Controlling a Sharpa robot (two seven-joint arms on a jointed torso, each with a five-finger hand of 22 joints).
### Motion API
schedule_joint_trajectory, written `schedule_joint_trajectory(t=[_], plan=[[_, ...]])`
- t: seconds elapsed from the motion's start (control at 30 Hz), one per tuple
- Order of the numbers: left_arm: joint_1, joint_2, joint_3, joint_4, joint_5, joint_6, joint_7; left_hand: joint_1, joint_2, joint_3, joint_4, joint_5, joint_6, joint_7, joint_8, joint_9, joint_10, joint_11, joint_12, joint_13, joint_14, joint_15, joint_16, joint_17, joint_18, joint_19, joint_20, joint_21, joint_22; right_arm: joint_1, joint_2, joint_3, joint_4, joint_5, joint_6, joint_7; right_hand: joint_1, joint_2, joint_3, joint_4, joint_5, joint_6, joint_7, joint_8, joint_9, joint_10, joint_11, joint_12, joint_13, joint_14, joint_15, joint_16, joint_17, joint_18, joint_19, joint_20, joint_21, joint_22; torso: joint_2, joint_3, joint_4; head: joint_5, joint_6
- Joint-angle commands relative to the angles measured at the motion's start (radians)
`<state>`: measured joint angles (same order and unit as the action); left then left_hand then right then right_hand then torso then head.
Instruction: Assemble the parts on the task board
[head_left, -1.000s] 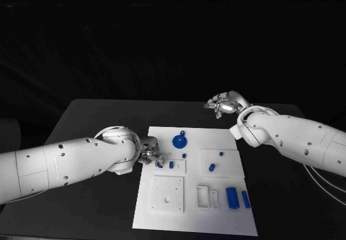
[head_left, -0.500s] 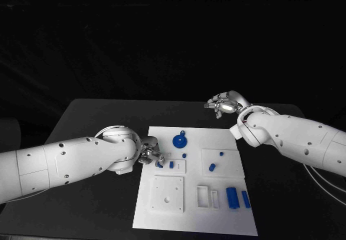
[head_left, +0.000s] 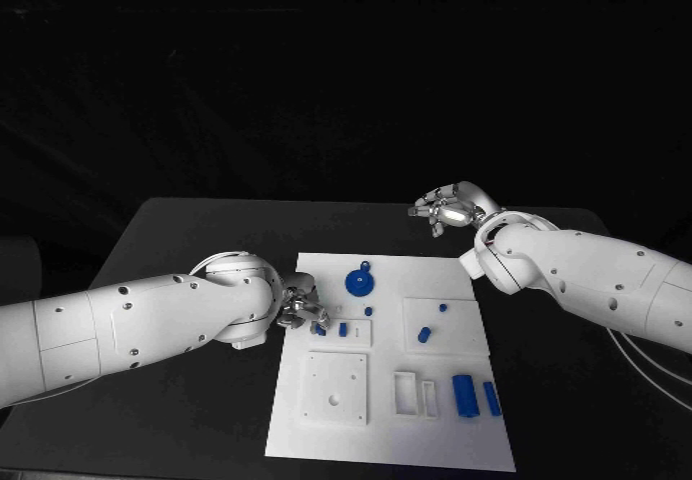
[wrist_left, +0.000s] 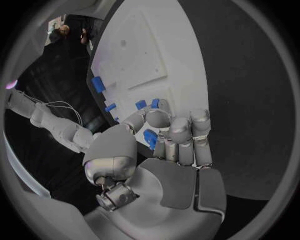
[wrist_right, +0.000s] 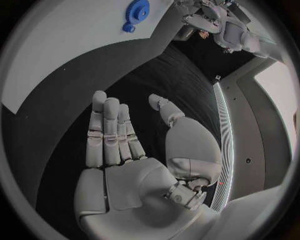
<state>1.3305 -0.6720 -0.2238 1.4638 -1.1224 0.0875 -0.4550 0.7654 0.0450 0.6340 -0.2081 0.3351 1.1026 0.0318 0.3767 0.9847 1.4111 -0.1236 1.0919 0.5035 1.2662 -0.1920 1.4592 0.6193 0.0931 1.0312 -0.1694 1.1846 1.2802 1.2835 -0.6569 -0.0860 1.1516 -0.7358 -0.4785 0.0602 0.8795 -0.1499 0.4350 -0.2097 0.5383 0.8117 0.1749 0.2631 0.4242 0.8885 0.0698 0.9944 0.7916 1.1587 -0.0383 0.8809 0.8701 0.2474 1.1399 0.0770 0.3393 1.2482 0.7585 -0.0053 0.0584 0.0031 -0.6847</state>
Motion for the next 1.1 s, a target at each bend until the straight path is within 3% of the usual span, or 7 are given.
schedule_joint_trajectory(t=[0.03, 0.23, 0.57, 0.7, 1.1], plan=[[-0.014, 0.006, -0.011, 0.002, 0.001, 0.028, -0.016, -0.002, 0.0, 0.001, 0.002, -0.008, 0.173, -0.068, -0.003, 0.0, -0.016, -0.019, 0.005, -0.001, 0.001, -0.01, -0.001, 0.002, 0.018, 0.003, -0.092, 0.001, -0.001, 0.0, 0.0, 0.0, 0.001, -0.002, 0.012, 0.01, -0.006, 0.0, -0.004, -0.004, 0.005, -0.002, 0.007, 0.007, -0.001, -0.008, 0.001, 0.005, -0.002, -0.006, 0.001, -0.006, 0.001, 0.014, 0.004, 0.001, -0.003, 0.001, 0.0, 0.0002, -0.0005, 0.0, 0.0], [-0.014, 0.007, -0.01, 0.003, 0.0, 0.025, -0.014, -0.003, -0.008, -0.002, 0.004, -0.018, 0.173, -0.068, -0.004, 0.001, -0.016, -0.019, 0.006, -0.001, 0.001, -0.01, -0.001, 0.002, 0.018, 0.004, -0.092, 0.001, -0.001, 0.0, -0.001, 0.0, 0.002, -0.002, 0.012, 0.01, -0.006, 0.0, -0.004, -0.004, 0.006, -0.002, 0.007, 0.007, -0.002, -0.008, 0.001, 0.005, -0.002, -0.006, 0.001, -0.007, 0.001, 0.014, 0.004, 0.001, -0.004, 0.001, 0.0, 0.0002, -0.0005, -0.001, -0.001], [-0.014, 0.008, -0.01, 0.003, 0.0, 0.014, -0.012, -0.007, -0.03, -0.008, 0.027, -0.108, 0.175, -0.068, -0.009, 0.006, -0.017, -0.02, 0.007, -0.003, 0.002, -0.012, -0.002, 0.003, 0.02, 0.003, -0.092, 0.0, -0.003, 0.0, 0.0, 0.0, 0.001, -0.002, 0.012, 0.01, -0.006, 0.001, -0.004, -0.004, 0.009, -0.003, 0.007, 0.007, -0.002, -0.008, 0.001, 0.006, -0.003, -0.006, 0.001, -0.007, 0.001, 0.014, 0.004, 0.001, -0.004, 0.002, 0.0, 0.0, -0.0001, -0.001, 0.0], [-0.014, 0.009, -0.01, 0.003, 0.0, 0.011, -0.011, -0.018, -0.049, -0.015, 0.05, -0.162, 0.176, -0.069, -0.011, 0.008, -0.017, -0.02, 0.008, -0.004, 0.002, -0.013, -0.003, 0.004, 0.021, 0.003, -0.092, -0.001, -0.003, -0.001, 0.001, 0.0, 0.0, -0.002, 0.013, 0.01, -0.006, 0.001, -0.004, -0.004, 0.01, -0.003, 0.007, 0.007, -0.002, -0.009, 0.001, 0.006, -0.003, -0.006, 0.001, -0.007, 0.001, 0.014, 0.004, 0.001, -0.004, 0.002, 0.0, -0.0001, 0.0, -0.002, -0.001], [-0.014, 0.009, -0.01, 0.003, 0.0, 0.005, -0.011, -0.029, -0.061, -0.02, 0.064, -0.175, 0.176, -0.069, -0.013, 0.009, -0.018, -0.021, 0.008, -0.004, 0.002, -0.014, -0.003, 0.004, 0.022, 0.002, -0.092, -0.001, -0.004, -0.001, 0.001, 0.0, 0.0, -0.002, 0.013, 0.01, -0.006, 0.001, -0.004, -0.004, 0.012, -0.003, 0.007, 0.007, -0.002, -0.009, 0.001, 0.007, -0.004, -0.006, 0.001, -0.007, 0.001, 0.014, 0.005, 0.001, -0.005, 0.002, 0.0, 0.0001, -0.0002, -0.002, -0.001]])
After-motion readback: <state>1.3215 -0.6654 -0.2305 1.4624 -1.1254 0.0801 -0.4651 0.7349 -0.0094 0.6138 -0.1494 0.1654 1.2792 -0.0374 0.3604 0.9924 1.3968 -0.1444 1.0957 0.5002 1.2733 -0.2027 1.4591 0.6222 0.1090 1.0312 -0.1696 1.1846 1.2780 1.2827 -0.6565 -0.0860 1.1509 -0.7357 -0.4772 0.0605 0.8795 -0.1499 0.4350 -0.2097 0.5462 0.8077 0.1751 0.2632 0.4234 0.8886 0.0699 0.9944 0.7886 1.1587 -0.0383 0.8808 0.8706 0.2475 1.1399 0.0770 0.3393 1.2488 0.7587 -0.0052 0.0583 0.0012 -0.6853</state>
